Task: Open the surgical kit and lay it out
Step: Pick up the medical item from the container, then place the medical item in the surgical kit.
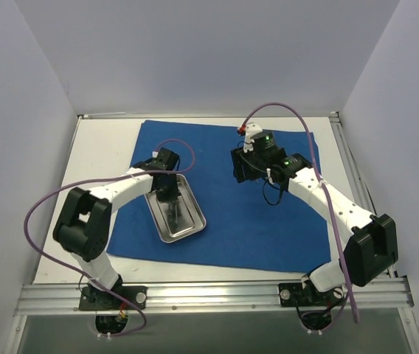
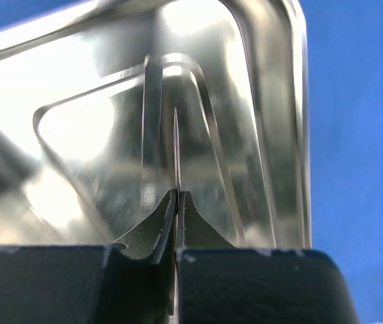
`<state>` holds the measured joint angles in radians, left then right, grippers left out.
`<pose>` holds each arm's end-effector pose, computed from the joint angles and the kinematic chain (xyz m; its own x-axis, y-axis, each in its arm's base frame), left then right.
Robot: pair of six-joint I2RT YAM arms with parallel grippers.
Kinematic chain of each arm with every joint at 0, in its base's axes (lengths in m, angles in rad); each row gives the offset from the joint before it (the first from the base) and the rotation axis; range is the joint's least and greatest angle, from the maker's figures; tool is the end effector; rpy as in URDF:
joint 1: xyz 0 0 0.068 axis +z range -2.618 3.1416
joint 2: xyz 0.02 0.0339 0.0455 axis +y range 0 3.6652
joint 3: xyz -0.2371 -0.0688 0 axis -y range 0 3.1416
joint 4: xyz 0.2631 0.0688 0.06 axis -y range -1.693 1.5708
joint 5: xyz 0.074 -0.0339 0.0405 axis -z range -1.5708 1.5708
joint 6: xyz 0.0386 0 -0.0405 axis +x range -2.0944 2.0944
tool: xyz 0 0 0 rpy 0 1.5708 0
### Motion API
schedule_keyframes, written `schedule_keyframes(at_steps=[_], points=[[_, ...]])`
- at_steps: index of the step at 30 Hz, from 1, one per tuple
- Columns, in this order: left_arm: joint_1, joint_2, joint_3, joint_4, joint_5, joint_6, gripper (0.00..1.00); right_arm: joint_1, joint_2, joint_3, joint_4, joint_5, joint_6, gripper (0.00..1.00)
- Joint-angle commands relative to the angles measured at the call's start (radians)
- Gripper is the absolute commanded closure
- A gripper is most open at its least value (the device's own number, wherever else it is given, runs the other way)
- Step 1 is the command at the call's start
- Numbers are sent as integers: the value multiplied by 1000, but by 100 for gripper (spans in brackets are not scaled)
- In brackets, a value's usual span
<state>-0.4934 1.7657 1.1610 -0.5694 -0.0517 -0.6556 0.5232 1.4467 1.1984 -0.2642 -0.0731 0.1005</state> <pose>0.3180 -0.1687 0.1421 -0.9216 -0.1957 -0.3353 -0.1342 0.9710 -0.1978 0.3091 0.1816 0.2871 -0.4781 -0.1603 -0.8635 -0.5080 0.8525 0.1231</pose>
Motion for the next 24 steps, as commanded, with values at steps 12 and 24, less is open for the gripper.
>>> schedule_keyframes(at_steps=[12, 24], points=[[1, -471, -116, 373, 392, 205, 98, 9, 9, -23, 235, -515, 76, 47], [27, -563, -196, 732, 671, 96, 98, 26, -26, -148, 531, -833, 166, 45]])
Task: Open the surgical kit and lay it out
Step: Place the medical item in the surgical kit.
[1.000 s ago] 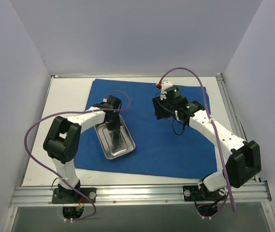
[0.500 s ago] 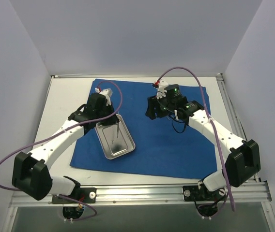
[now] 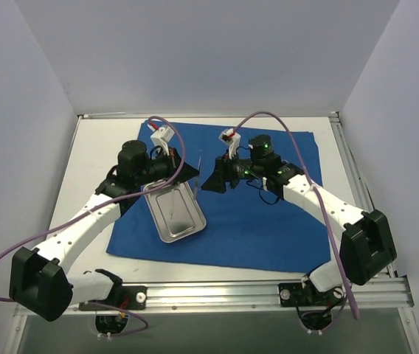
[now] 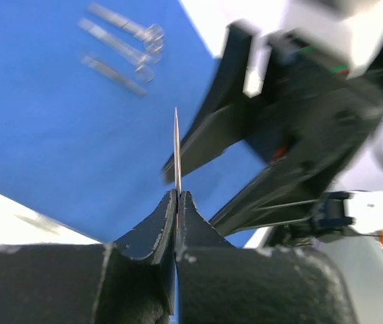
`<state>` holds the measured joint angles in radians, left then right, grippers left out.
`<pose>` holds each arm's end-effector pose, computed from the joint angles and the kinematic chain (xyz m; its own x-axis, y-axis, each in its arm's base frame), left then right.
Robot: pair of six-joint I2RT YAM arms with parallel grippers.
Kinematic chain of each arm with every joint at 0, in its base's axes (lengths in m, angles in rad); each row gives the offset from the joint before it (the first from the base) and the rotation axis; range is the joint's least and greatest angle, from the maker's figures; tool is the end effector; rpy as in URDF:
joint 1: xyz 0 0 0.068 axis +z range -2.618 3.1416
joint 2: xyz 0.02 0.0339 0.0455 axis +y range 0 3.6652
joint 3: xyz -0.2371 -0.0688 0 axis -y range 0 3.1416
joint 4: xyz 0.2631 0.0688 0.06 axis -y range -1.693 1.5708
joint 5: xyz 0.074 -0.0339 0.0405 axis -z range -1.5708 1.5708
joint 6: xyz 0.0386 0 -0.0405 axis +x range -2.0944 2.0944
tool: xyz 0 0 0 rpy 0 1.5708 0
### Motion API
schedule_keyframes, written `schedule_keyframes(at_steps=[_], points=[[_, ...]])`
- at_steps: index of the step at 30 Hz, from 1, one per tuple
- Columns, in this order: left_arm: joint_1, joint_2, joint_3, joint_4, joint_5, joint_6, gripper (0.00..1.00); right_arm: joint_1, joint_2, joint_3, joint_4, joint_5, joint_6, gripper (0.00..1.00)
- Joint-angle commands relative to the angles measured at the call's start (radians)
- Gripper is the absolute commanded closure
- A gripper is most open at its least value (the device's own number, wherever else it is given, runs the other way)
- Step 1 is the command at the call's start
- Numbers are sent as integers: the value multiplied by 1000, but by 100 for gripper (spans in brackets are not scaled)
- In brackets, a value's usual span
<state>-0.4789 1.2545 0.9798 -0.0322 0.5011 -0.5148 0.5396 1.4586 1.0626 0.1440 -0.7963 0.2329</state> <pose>0.2742 -0.1633 0.2926 -0.6325 -0.1582 -0.7583 0.5735 0.5624 -0.5957 0.2922 0.2072 0.2778 -0.4281 -0.0683 -0.9011 -0.8781 0.2673 0.3969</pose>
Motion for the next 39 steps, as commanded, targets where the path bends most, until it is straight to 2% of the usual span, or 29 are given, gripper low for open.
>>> schedule_keyframes(at_steps=[1, 4, 14, 23, 31, 39], points=[[16, -58, -23, 218, 128, -72, 98, 10, -40, -18, 144, -116, 42, 46], [22, -67, -43, 279, 165, -108, 98, 10, -50, -41, 201, -139, 69, 47], [28, -61, -50, 318, 183, -140, 98, 10, -73, -96, 371, -205, 172, 49], [31, -47, -67, 362, 194, -177, 98, 7, -86, -73, 333, -210, 148, 49], [31, -46, -70, 367, 186, -180, 98, 10, -60, -70, 448, -242, 221, 50], [31, -32, -73, 344, 175, -163, 98, 11, -52, -47, 428, -262, 220, 51]])
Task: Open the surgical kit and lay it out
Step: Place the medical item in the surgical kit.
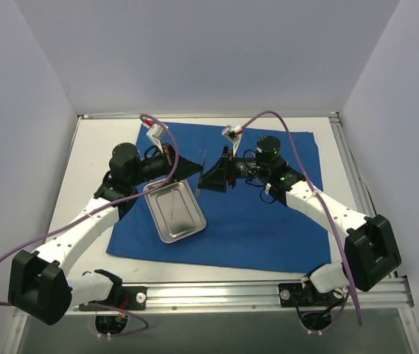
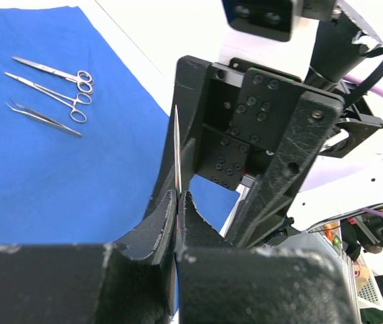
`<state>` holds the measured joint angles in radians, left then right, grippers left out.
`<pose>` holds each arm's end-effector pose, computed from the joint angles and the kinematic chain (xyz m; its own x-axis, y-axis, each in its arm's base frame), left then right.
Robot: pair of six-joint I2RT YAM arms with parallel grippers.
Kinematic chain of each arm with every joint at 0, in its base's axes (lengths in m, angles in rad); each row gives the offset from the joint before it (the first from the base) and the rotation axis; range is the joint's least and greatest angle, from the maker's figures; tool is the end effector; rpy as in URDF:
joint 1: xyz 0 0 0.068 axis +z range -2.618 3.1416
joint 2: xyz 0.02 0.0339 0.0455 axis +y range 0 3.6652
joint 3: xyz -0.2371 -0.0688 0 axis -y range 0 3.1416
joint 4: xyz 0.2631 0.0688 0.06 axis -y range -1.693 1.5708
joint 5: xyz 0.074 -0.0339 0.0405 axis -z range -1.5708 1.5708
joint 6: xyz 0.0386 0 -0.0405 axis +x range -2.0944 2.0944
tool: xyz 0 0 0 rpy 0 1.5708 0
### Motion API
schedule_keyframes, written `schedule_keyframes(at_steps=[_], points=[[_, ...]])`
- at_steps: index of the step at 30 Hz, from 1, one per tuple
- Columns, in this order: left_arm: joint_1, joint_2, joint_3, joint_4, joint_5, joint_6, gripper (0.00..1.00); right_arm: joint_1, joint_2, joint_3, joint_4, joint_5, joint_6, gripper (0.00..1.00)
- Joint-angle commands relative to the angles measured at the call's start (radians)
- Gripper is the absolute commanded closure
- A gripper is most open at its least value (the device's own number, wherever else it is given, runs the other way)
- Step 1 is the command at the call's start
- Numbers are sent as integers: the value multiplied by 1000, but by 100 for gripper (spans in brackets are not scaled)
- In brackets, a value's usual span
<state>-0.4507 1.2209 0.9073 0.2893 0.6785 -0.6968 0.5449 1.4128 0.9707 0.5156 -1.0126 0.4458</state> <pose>0.2699 -0.1575 0.3096 -0.5969 -0.2662 -0.7569 0.6792 0.3346 -0.6533 0.2741 0.2044 0.2962 -0.3736 0.0406 -0.9267 -0.9275 -0.0033 0.3738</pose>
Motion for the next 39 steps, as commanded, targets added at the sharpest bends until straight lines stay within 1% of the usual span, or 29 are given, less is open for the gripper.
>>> schedule_keyframes(at_steps=[1, 3, 9, 12, 13, 14, 15, 16, 17, 20, 21, 23, 24, 26, 27, 28, 29, 30, 31, 32, 33, 35, 38, 39], points=[[4, 2, 1, 22, -3, 19, 98, 3, -8, 55, 32, -44, -1, 51], [3, 0, 1, 27, -2, 14, 98, 3, -8, 65, -6, -34, -41, 51], [4, 3, 1, 63, 12, -15, 98, 1, 23, 57, 61, -43, -9, 55], [4, 3, -7, 80, 15, -29, 98, 3, 41, 62, 102, -55, 19, 63], [3, 3, -10, 91, 18, -35, 98, 1, 49, 63, 109, -57, 24, 71], [4, 3, -11, 94, 16, -35, 98, 3, 55, 68, 115, -60, 28, 77], [4, 5, -11, 93, 15, -35, 98, 1, 58, 69, 119, -58, 33, 92], [4, 5, -8, 76, 10, -32, 98, 1, 63, 72, 116, -57, 33, 99], [6, 5, -7, 61, 1, -29, 98, 1, 64, 74, 112, -52, 33, 100], [23, -6, -7, -2, -49, -20, 61, -13, 66, 83, 39, -21, -16, 100], [29, -9, -5, -27, -69, -14, 48, -19, 67, 100, -41, -5, -39, 100], [59, -23, -2, -114, -129, 3, 42, -37, 80, 123, -142, 48, -123, 100], [70, -24, 4, -151, -151, 11, 41, -52, 87, 135, -246, 69, -152, 100], [93, -29, 25, -267, -219, 54, 40, -65, 109, 174, -342, 150, -235, 100], [92, -26, 48, -357, -281, 81, 40, -72, 123, 192, -449, 192, -263, 100], [93, -9, 95, -501, -386, 120, 40, -88, 153, 242, -515, 301, -297, 100], [98, 6, 119, -562, -426, 137, 40, -88, 170, 269, -584, 368, -356, 100], [99, 18, 137, -609, -457, 154, 41, -86, 188, 295, -694, 447, -378, 100], [102, 41, 149, -668, -479, 173, 42, -86, 222, 318, -733, 523, -389, 100], [104, 52, 159, -685, -493, 178, 43, -86, 241, 356, -762, 648, -397, 100], [110, 58, 159, -694, -494, 180, 44, -86, 259, 374, -820, 705, -418, 100], [112, 71, 151, -704, -491, 177, 45, -80, 311, 423, -854, 832, -424, 100], [112, 83, 143, -702, -488, 172, 46, -56, 376, 473, -907, 929, -435, 100], [112, 86, 145, -707, -485, 174, 46, -48, 412, 486, -919, 981, -467, 100]])
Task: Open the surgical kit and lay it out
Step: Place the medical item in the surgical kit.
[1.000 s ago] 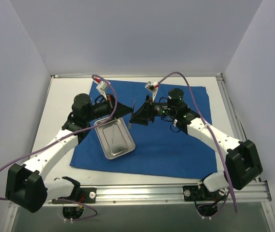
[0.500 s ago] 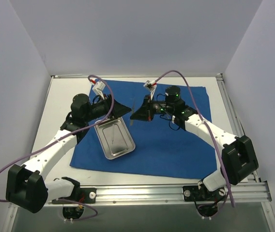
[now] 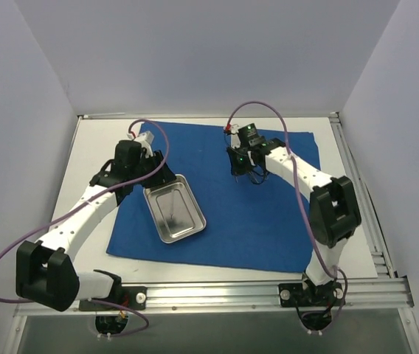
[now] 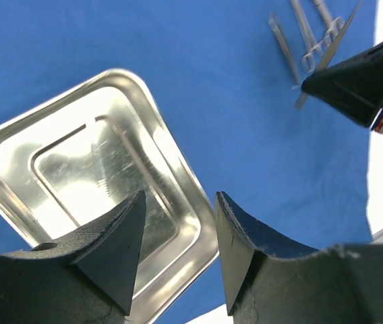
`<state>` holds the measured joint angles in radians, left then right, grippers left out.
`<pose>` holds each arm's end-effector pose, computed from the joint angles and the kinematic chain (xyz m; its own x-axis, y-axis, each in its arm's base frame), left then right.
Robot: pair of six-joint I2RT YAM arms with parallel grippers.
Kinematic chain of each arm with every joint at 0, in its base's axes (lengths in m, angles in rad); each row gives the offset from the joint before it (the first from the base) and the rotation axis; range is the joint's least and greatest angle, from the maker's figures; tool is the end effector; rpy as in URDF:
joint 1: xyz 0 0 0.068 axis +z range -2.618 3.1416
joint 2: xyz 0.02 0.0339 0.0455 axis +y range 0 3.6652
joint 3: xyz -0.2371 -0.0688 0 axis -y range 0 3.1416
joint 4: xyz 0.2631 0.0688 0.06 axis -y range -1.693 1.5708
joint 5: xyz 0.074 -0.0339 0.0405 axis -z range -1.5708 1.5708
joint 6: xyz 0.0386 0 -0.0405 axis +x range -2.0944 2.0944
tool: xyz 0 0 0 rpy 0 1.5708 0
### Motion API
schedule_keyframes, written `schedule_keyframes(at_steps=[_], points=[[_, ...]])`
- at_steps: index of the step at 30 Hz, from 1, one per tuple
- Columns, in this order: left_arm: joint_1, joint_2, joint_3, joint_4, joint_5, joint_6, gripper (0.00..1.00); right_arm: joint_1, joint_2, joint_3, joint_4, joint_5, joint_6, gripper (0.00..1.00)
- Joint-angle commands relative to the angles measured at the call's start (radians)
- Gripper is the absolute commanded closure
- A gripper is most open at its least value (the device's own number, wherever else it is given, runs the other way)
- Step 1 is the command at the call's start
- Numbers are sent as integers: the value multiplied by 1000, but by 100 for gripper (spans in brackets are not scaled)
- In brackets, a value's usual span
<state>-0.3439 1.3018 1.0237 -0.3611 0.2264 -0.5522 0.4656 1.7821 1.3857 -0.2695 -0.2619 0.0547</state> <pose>0.2946 -0.1147 0.2610 -0.7395 -0.2781 -0.6130 0.1295 0.8349 -0.5350 0.3736 0.1989 0.2303 -0.5848 -0.2347 -0.7764 -0.5845 0.7857 0.2027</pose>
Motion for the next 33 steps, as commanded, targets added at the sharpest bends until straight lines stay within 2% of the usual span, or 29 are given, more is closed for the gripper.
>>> schedule_keyframes(at_steps=[1, 6, 10, 14, 26, 33], points=[[5, 17, 29, -59, -32, 32, 46, 39, 65, 87, -146, 259, -79, 100], [6, 106, 67, -130, -32, 32, 50, 74, 210, 205, -240, 423, -110, 100], [6, 181, 107, -196, -44, 21, 55, 93, 266, 234, -274, 464, -134, 100], [6, 206, 102, -199, -48, 17, 55, 94, 287, 240, -280, 512, -148, 100], [8, 248, 124, -206, -27, 35, 55, 102, 352, 262, -283, 536, -187, 100], [9, 264, 127, -210, -3, 34, 55, 100, 384, 277, -283, 524, -181, 93]])
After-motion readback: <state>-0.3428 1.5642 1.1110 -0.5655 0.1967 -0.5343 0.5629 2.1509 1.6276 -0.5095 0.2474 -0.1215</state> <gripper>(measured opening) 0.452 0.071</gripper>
